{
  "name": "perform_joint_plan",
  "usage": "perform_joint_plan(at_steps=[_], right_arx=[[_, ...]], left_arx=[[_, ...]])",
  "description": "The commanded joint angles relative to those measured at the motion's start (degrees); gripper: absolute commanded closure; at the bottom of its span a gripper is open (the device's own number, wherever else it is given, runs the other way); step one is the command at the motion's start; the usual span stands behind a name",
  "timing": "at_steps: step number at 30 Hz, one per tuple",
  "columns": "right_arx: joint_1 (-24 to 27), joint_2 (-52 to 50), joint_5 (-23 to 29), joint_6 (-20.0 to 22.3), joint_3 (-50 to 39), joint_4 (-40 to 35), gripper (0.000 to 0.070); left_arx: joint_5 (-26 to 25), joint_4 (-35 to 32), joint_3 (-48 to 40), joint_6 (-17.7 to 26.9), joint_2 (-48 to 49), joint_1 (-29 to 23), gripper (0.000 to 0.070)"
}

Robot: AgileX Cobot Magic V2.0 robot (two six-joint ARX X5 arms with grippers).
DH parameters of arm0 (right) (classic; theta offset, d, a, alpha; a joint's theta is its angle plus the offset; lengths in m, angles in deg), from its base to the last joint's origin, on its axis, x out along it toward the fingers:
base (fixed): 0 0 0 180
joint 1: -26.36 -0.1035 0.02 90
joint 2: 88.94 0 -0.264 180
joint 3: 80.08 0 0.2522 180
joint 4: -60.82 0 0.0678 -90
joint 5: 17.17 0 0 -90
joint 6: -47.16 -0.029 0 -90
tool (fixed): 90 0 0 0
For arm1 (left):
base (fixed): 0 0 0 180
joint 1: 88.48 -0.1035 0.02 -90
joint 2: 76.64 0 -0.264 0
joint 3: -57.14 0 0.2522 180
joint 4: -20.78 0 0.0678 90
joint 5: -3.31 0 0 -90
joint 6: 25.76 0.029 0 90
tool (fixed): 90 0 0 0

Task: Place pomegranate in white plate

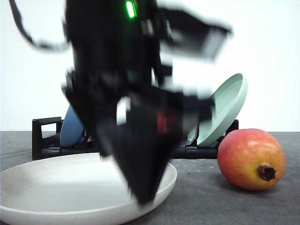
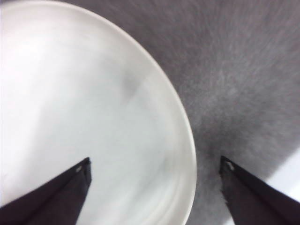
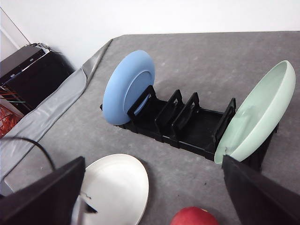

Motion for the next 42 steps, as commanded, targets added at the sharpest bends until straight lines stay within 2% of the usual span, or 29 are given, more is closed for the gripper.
perform_joint_plan(at_steps=[1,5,16,20,24,27,31,37,42], right_arx=[[-0.23,0.49,-0.09,0.22,1.09,-0.01,0.0101],[-0.98,1.38,-0.09,0.2,1.09,1.27,0.0101],[-4.38,7.78,1.82,0.16,1.09,12.97,0.0099],[-6.51,10.87,5.3,-0.36,1.09,16.03,0.0064],[-10.04,14.88,8.82,-1.26,1.09,16.81,0.0],[-12.97,18.54,12.4,-2.19,1.09,16.54,0.0],[-17.47,24.36,17.75,-5.41,1.09,15.41,0.0],[-24.16,33.4,26.74,-10.24,1.09,10.11,0.0],[-28.01,40.58,30.98,-11.6,1.09,6.75,0.0]], left_arx=[[-0.09,0.31,1.29,-1.84,2.02,0.25,0.013],[-0.09,1.05,1.29,-2.59,9.46,-0.44,0.0131],[-0.1,0.39,1.26,1.04,30.95,-1.35,0.0146],[-0.16,1.12,1.26,1.46,37.64,-1.35,0.0146],[-0.18,2.86,0.68,0.93,43.8,-1.35,0.0146],[-0.22,3.0,-1.01,-0.68,48.7,-1.35,0.0146],[-0.22,4.04,-3.98,-4.84,54.94,-1.35,0.0146],[-0.2,6.36,-8.46,-10.76,62.96,-1.35,0.0147],[-0.21,8.6,-10.1,-13.12,67.45,-1.35,0.0147]])
